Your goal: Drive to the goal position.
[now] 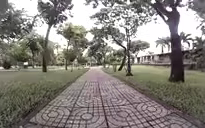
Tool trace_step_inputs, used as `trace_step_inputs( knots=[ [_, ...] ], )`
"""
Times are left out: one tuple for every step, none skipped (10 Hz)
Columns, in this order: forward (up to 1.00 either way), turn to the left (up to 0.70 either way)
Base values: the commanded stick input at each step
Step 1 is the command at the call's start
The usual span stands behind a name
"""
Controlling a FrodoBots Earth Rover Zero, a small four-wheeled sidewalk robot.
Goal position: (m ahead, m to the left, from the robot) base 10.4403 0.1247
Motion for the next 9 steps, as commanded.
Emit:
trace_step_inputs(
  knots=[
    [0.50, 0.00],
    [0.50, 0.00],
    [0.50, 0.00],
    [0.50, 0.00],
    [0.50, 0.00],
    [0.50, -0.01],
    [0.50, -0.27],
    [0.50, -0.22],
    [0.50, -0.06]
  ],
)
